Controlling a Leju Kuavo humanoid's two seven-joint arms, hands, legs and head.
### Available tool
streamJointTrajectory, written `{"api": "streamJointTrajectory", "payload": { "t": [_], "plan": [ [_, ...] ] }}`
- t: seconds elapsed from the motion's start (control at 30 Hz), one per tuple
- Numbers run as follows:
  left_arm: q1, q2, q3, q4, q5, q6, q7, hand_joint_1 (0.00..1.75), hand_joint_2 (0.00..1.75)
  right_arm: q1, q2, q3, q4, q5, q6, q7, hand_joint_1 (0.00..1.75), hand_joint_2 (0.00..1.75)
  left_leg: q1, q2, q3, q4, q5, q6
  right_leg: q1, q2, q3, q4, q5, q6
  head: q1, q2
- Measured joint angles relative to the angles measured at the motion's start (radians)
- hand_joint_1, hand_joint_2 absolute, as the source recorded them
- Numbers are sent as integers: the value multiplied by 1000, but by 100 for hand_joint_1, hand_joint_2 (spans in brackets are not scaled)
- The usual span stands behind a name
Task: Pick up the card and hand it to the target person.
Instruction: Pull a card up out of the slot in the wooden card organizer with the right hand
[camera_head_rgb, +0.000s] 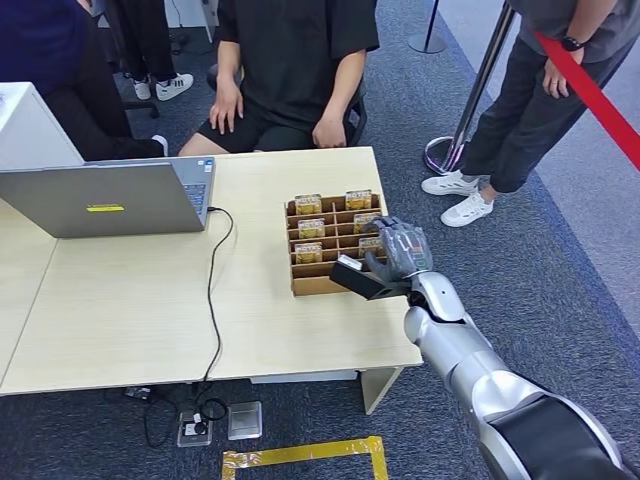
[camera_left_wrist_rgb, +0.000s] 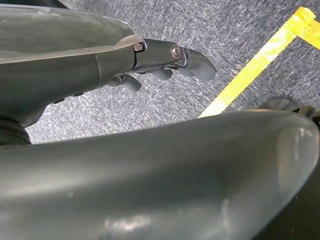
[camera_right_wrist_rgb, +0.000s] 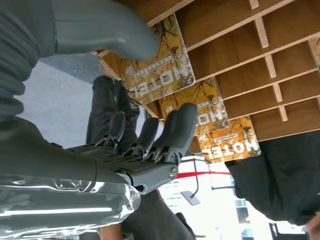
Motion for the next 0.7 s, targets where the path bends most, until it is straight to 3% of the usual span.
{"api": "streamJointTrajectory", "payload": {
  "t": [0.33,0.7],
  "plan": [
    [2,2,0,-1,0,10,-12,0,0,-23,10,0,17,14,5,3,137,175,0,1,0,0,0,0,0,1,0,0,0,0,0,0],
    [2,1,-6,-1,-4,36,-25,0,0,-22,10,-6,20,20,5,1,146,175,0,1,0,-1,1,0,0,0,-1,-1,1,-1,0,0]
  ]
}}
